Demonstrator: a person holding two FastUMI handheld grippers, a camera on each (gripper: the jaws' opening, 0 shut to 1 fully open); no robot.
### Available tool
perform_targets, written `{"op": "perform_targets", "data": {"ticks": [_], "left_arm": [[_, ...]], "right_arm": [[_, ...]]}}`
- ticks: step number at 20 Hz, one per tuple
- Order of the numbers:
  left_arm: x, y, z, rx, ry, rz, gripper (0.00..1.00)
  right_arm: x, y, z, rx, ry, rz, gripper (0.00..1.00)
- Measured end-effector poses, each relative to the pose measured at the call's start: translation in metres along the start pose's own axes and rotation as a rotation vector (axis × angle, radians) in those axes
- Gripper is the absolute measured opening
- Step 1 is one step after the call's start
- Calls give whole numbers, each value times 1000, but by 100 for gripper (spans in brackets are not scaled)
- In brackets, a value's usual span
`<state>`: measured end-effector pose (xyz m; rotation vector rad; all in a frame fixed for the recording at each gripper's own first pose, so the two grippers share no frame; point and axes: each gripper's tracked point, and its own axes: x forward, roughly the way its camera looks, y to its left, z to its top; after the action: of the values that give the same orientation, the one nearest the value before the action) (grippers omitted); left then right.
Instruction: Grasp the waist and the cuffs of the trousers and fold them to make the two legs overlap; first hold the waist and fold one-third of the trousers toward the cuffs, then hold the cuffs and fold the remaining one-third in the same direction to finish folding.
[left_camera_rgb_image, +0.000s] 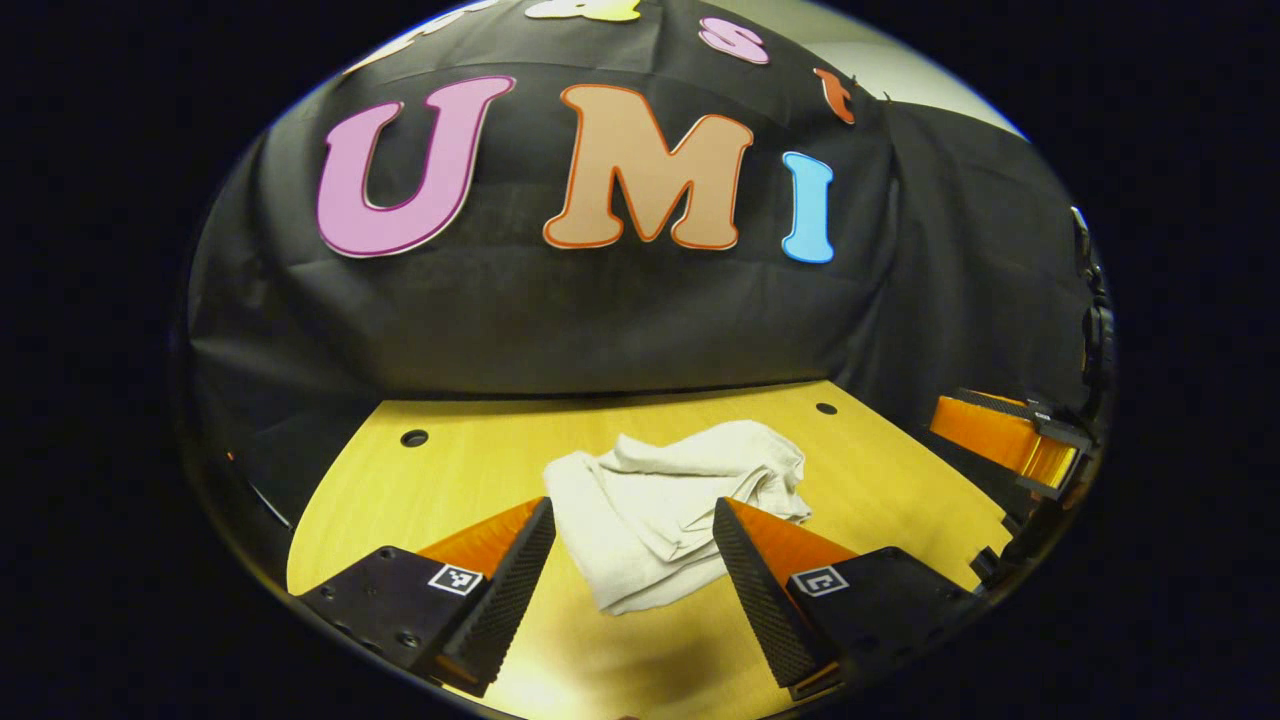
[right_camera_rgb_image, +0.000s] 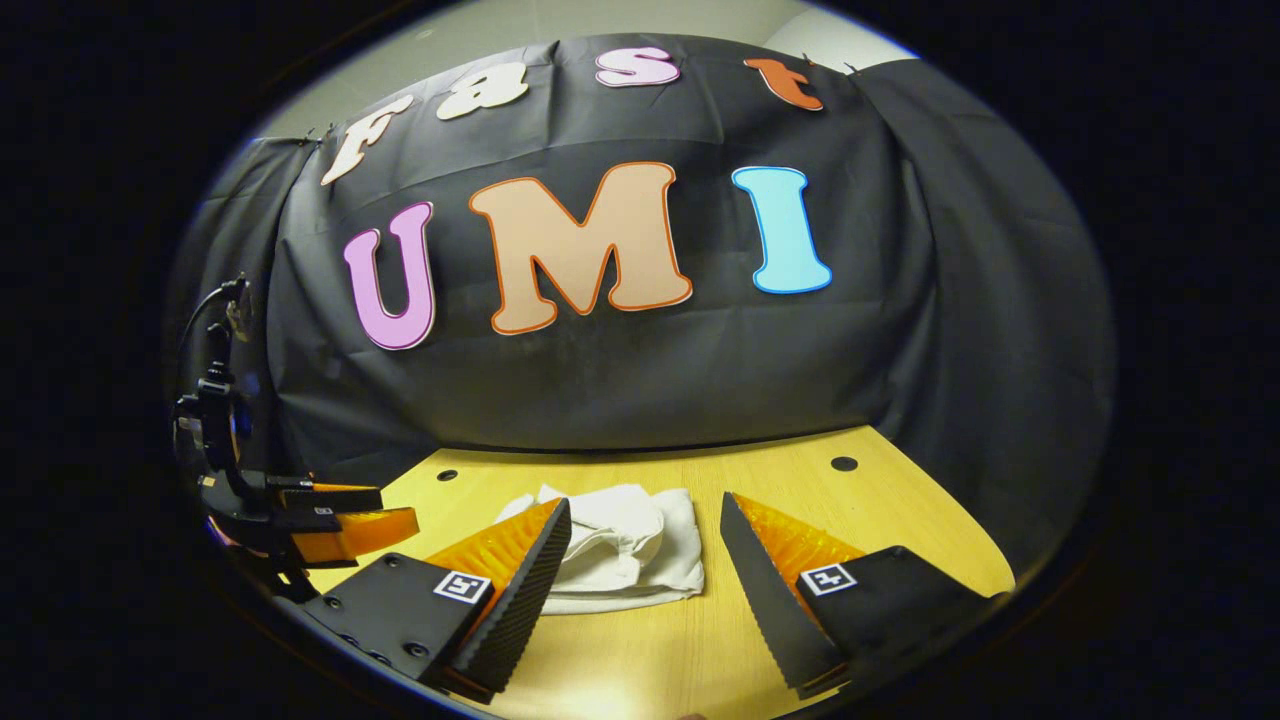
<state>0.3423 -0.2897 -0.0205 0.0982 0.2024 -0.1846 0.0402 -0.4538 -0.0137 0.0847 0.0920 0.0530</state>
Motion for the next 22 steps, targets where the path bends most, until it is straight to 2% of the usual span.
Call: {"op": "perform_targets", "data": {"ticks": [5,6,8,13,14,16,22], "left_arm": [[-21,24,-12,-27,20,34,95],[-22,28,-10,-24,18,37,95],[-22,32,-8,-14,15,34,95],[-21,34,-5,0,7,17,96],[-21,34,-6,-2,9,13,95],[-21,33,-8,-9,16,3,95],[-18,36,-13,-10,31,-4,96]], "right_arm": [[-22,6,-11,-28,32,-39,96],[-24,7,-12,-36,35,-45,92],[-26,8,-12,-53,40,-59,96],[-29,11,-4,-50,19,-81,96],[-30,10,-4,-49,19,-86,92],[-33,10,-3,-49,17,-95,96],[-41,3,-6,-45,22,-128,96]]}}
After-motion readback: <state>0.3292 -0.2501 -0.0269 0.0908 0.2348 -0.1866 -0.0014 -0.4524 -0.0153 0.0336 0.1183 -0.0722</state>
